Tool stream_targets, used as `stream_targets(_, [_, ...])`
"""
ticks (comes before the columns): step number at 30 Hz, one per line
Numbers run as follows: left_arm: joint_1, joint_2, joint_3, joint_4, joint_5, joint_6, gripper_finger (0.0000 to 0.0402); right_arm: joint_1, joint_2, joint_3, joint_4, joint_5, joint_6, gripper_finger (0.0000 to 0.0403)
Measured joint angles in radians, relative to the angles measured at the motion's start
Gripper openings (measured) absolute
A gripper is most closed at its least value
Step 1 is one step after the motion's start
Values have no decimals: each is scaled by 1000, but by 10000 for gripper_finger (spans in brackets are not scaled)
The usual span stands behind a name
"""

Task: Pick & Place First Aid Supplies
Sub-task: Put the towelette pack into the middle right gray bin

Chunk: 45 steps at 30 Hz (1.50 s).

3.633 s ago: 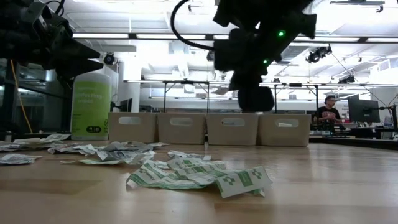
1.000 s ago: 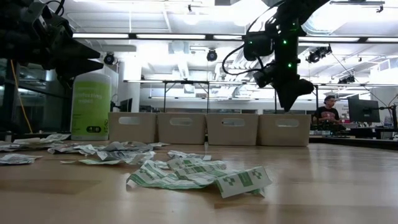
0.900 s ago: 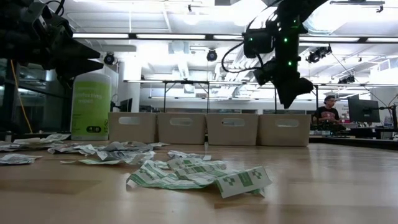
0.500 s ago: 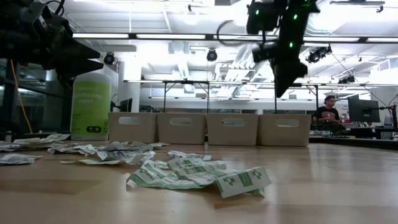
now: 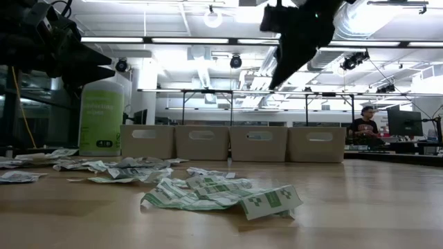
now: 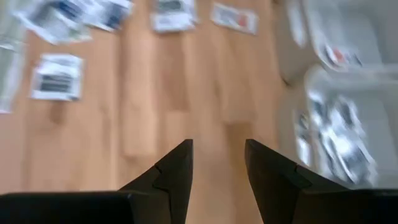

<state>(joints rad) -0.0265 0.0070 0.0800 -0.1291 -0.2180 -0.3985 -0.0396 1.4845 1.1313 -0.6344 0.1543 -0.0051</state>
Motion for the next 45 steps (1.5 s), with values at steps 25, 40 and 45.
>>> stream_targets(25, [0,0,0,0,0,0,150,309,346,-2,462,-9,-210,139])
stream_targets(40, [0,0,0,0,0,0,150,278,503,0,699,-27,-269,139])
stream_targets(45, [0,0,0,0,0,0,150,261,538,0,735,-28,-283,139])
